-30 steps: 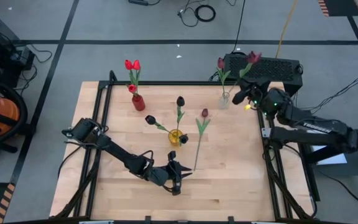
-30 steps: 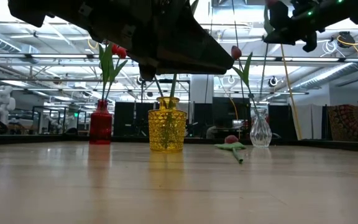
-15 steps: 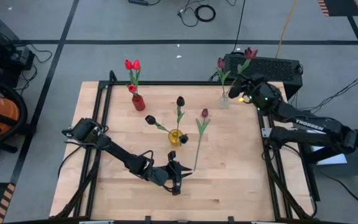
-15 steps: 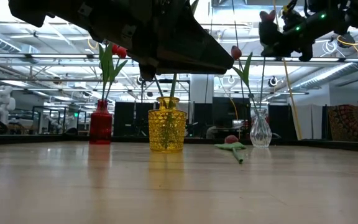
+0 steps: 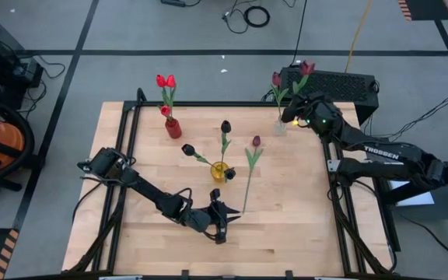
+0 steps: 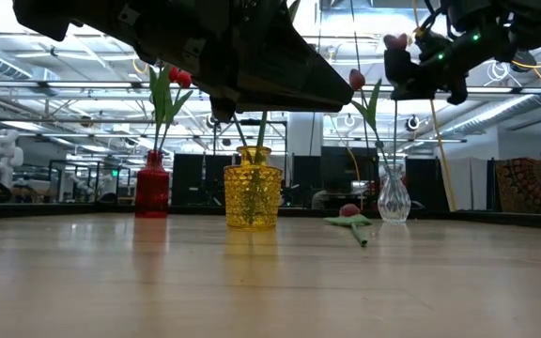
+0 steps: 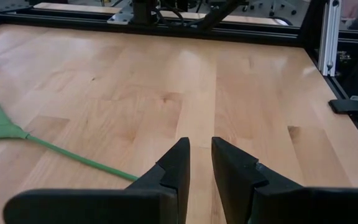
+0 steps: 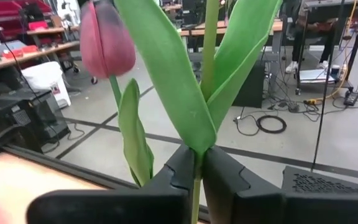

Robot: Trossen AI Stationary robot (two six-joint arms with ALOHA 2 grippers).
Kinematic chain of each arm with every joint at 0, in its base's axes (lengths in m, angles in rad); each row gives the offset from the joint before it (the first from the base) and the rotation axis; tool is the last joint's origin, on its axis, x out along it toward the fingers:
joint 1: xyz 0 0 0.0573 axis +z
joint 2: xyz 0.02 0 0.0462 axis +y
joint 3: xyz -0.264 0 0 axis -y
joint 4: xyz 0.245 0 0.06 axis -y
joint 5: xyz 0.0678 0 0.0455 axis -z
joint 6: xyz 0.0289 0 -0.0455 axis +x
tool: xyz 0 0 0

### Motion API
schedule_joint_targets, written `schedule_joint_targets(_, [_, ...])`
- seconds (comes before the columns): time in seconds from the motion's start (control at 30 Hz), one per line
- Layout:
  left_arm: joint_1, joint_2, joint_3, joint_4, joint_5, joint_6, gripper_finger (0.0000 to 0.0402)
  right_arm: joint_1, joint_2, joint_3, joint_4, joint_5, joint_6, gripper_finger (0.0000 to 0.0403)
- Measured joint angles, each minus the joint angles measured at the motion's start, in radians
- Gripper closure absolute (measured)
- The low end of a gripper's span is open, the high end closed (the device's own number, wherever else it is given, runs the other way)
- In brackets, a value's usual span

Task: Sort flowers into vase by color
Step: Put the bottom dark red flower into the transparent vase

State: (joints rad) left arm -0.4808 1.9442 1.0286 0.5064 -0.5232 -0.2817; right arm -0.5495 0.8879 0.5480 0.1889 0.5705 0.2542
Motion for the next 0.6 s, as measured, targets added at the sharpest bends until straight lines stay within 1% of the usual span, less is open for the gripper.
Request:
schedule_joint_targets(0.13, [0.0, 0.0, 0.0, -0.001, 0.0, 0.0, 0.0329, 0.0, 0.003, 0.0, -0.036, 0.005, 0.016, 0.0369])
schedule_joint_targets(0.3, [0.0, 0.0, 0.0, -0.005, 0.0, 0.0, 0.0329, 0.0, 0.003, 0.0, -0.097, 0.006, 0.029, 0.0335])
schedule_joint_targets(0.43, [0.0, 0.0, 0.0, -0.021, 0.0, 0.0, 0.0329, 0.0, 0.003, 0.0, -0.161, 0.003, 0.072, 0.0299])
schedule_joint_targets(0.6, [0.0, 0.0, 0.0, -0.022, 0.0, 0.0, 0.0329, 0.002, 0.003, 0.0, -0.246, 0.003, 0.122, 0.0244])
